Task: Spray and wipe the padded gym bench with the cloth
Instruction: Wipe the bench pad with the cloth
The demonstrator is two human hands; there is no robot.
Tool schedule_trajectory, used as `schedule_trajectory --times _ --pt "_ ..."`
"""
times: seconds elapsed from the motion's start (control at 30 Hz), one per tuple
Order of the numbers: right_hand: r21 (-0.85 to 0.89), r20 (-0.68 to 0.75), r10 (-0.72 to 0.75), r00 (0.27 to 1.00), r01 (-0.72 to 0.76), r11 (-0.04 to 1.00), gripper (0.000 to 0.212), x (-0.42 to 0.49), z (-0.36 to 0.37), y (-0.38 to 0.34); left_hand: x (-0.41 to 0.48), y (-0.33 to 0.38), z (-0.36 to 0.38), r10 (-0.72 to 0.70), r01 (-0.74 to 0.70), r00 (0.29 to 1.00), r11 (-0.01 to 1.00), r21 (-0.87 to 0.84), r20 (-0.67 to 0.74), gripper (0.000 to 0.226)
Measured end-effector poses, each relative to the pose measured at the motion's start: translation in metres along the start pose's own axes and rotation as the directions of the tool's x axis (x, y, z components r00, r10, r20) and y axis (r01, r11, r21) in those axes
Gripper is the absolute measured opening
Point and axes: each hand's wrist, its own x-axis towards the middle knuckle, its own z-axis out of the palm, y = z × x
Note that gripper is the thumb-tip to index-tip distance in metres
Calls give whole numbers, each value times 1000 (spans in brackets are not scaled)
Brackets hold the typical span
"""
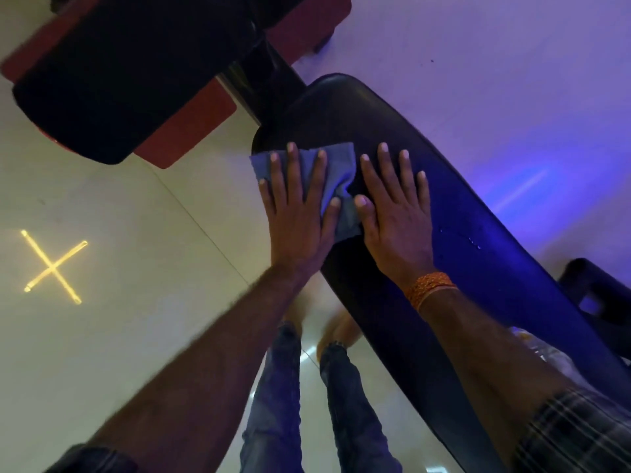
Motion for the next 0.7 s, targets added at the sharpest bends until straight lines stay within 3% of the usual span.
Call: schedule_trajectory --times 0.2,0.37,0.5,0.7 --pt "-62 6 72 997 -71 995 64 -23 0 10 -43 4 -3 193 -189 976 981 -43 105 63" --pt "-49 -38 113 993 -114 992 64 -39 4 20 -8 13 3 116 -116 993 991 67 4 62" --pt "38 -70 264 962 -262 964 68 -43 -3 14 -37 16 -7 334 -341 932 939 30 143 61" --pt "77 -98 321 942 -315 946 67 -49 -2 19 59 50 -8 227 -233 972 968 96 65 62"
